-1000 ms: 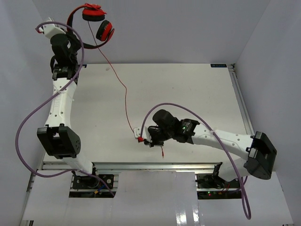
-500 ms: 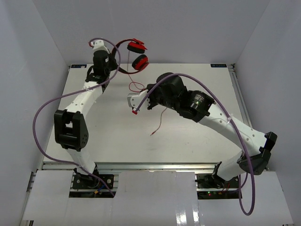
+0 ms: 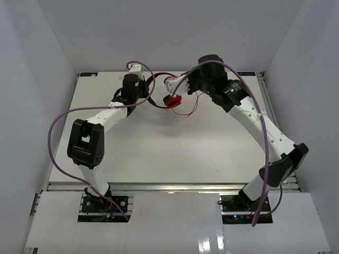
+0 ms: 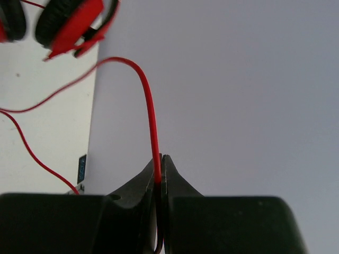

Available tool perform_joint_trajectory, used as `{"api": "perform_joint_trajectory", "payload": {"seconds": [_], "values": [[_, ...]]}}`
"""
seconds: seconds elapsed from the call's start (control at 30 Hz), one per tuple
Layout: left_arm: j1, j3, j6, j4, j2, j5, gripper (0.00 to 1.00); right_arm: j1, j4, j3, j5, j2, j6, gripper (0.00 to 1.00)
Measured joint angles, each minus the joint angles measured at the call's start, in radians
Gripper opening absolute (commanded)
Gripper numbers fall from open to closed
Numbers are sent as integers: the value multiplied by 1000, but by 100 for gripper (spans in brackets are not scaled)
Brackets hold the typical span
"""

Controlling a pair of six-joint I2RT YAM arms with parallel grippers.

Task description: Wrap the headphones

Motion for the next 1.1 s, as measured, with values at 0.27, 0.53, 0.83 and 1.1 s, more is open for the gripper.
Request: {"api": "perform_joint_trajectory", "payload": {"seconds": [0.27,0.53,0.83,1.1], "values": [[3,70,-15,0,9,-107,0,68,-358,118,-274,-21,-69,8],[13,116,-39,91,15,-59,0,257,-478,11,-85,-25,-85,8],[64,22,-8,141,15,216,0,206,-333,-41,219,-80,-310,9],[111,21,25,156,8,290,0,196,-293,-29,229,-133,-420,8]]}}
